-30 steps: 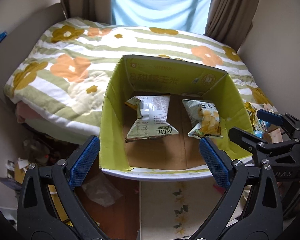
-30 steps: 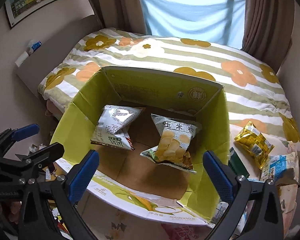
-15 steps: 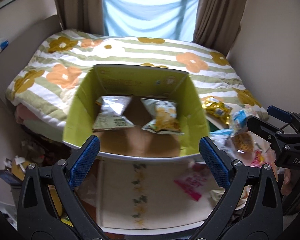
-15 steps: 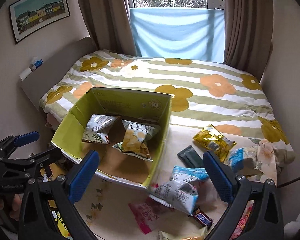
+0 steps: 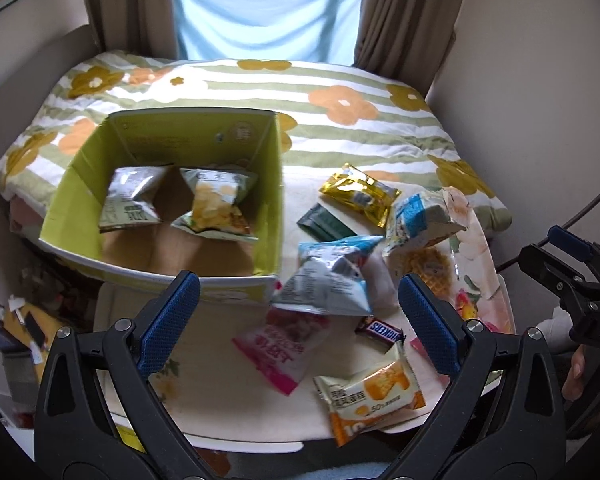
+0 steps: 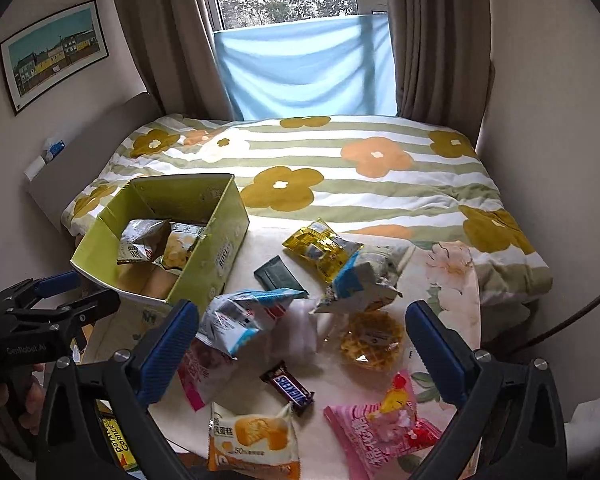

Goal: Organize snacks
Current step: 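Move the left tool toward the blue-white bag beside the box, then grasp the blue-white bag with the left tool while the right tool grasps the cream bag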

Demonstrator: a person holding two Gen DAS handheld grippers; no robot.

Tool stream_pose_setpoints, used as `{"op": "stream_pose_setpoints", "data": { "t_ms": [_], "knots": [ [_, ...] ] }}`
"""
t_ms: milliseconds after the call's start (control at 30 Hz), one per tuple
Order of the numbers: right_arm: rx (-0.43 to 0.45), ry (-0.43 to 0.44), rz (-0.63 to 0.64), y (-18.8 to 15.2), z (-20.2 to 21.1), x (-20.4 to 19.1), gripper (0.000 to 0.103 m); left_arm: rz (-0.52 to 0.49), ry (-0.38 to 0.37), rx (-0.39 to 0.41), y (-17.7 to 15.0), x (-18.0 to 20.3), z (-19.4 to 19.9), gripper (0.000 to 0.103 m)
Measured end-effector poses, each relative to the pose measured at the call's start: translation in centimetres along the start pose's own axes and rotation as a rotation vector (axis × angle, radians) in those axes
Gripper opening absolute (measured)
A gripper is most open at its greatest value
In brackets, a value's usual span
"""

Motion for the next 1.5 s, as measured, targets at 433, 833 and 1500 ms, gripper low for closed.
{"op": "stream_pose_setpoints", "data": {
  "t_ms": [433,833,1500],
  "knots": [
    [-0.057,0.035,-0.088,-1.6,-2.3,6.8,0.103,-0.282,0.14,-0.159,0.3,8.0,-8.5,0.099],
    [-0.165,0.07,-0.199,-0.9,-9.5,9.5,0.103,-0.518,0.229,-0.311,-1.5,10.5,-17.2,0.099],
    [-0.308,0.167,-0.314,-0.1,-18.5,10.3,0.103,-0.602,0.276,-0.456,-1.6,9.1,-22.2,0.074]
  ]
}}
Point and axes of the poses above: each gripper's, at about its wrist camera, not at the fingertips, and z roughly against the way its jaws point, x to its right, y to its top, the point moved 2 cm from there along -z, roughly the way its jaws point, and after that the axes turned 1 degree about z, right-handed, at the moved point
